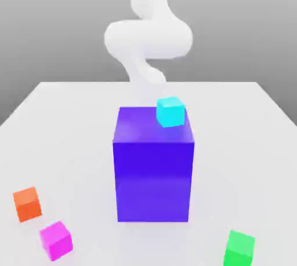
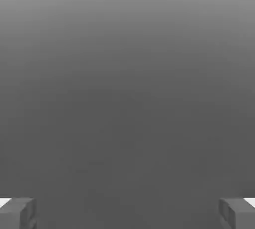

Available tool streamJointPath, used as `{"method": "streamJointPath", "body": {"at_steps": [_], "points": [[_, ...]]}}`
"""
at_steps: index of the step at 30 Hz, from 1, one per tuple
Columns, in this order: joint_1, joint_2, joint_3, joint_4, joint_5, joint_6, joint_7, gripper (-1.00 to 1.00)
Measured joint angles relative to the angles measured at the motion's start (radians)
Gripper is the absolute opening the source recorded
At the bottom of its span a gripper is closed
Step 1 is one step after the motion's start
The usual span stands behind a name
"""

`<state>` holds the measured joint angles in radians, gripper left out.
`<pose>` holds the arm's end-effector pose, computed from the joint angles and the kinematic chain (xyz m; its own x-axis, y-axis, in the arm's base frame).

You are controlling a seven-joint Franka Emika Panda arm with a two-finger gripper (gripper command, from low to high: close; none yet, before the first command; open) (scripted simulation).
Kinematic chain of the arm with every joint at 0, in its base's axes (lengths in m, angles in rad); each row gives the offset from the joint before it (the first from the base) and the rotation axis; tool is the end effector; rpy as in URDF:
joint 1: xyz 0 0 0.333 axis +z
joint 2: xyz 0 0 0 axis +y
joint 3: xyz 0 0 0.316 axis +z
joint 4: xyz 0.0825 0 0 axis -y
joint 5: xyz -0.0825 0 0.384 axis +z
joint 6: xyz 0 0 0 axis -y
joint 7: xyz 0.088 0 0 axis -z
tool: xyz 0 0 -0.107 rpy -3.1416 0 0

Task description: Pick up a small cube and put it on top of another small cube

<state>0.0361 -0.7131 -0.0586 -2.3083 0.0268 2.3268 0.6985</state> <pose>0.3787 -0.0159 0.6777 0.5643 -0.6800 0.4682 -0.4854 -0.7320 -0.4781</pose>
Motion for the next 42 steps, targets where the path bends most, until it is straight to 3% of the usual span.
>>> {"method": "streamJointPath", "body": {"at_steps": [11,18,24,30,35,36,42], "points": [[0.148,0.383,-0.261,-0.037,0.150,0.119,-0.475,0.00],[0.171,0.631,-0.361,-0.059,0.277,0.190,-0.797,0.00],[0.115,0.832,-0.368,-0.080,0.340,0.258,-1.040,0.00],[0.053,1.001,-0.379,-0.109,0.297,0.347,-1.208,0.00],[-0.042,1.163,-0.275,-0.077,0.391,0.461,-1.312,0.00],[-0.060,1.190,-0.252,-0.070,0.412,0.481,-1.328,-1.00],[-0.069,1.201,-0.241,-0.067,0.418,0.488,-1.336,-1.00]]}}
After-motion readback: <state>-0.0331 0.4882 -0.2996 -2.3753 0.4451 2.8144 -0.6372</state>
